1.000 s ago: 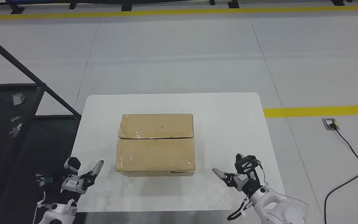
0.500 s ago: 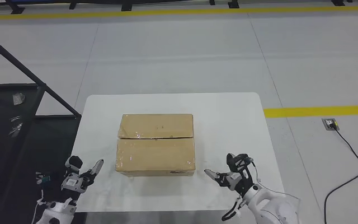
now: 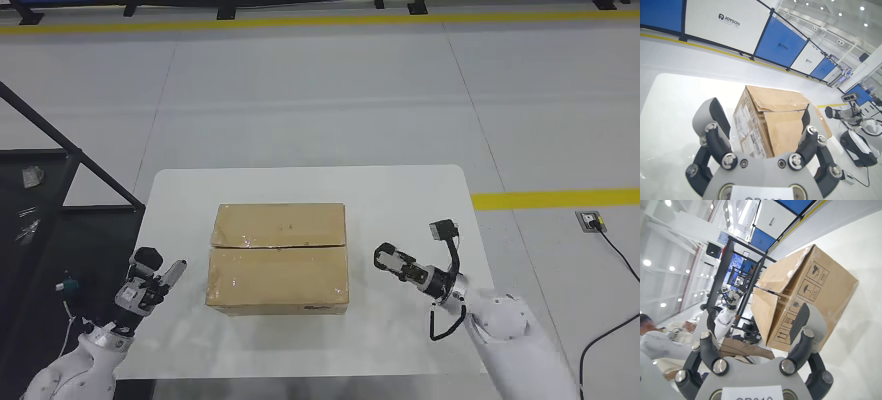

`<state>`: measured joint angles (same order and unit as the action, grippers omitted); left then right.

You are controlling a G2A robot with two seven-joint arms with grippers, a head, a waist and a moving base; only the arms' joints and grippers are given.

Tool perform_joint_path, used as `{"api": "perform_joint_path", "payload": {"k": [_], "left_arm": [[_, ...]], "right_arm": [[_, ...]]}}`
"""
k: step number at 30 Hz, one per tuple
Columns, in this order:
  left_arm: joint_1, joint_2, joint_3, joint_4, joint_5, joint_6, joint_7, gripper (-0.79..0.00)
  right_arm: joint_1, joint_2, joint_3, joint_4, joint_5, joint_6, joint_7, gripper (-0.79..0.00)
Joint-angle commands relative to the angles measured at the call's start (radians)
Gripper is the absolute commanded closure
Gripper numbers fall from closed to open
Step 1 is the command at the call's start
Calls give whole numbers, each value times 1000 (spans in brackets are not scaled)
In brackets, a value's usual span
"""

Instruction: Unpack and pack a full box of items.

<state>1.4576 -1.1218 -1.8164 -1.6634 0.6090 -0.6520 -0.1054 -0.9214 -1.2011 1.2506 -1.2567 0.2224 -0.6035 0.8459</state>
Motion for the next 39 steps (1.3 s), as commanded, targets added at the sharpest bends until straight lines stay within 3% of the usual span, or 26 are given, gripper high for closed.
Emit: {"api": "perform_joint_path", "payload": {"k": [1, 8, 17, 23, 30, 39], "left_arm": [[15, 3, -11, -4, -23, -52, -7, -785], [57, 10, -44, 10, -141, -97, -55, -785], [38, 20, -40, 62, -299, 27, -206, -785], [31, 21, -23, 51, -287, 70, -210, -785], [53, 22, -33, 41, -331, 27, -199, -785], [67, 33, -52, 30, -371, -77, -273, -785]], "right_arm": [[51, -6, -22, 72, 91, 2, 71, -785], [170, -40, -133, 239, 236, -29, 209, -785], [265, -82, -223, 383, 271, -97, 217, -785], [297, -105, -257, 419, 353, -106, 265, -785], [264, -85, -251, 268, 437, -38, 333, -785], [130, 4, -201, -81, 386, 104, 475, -785]]}}
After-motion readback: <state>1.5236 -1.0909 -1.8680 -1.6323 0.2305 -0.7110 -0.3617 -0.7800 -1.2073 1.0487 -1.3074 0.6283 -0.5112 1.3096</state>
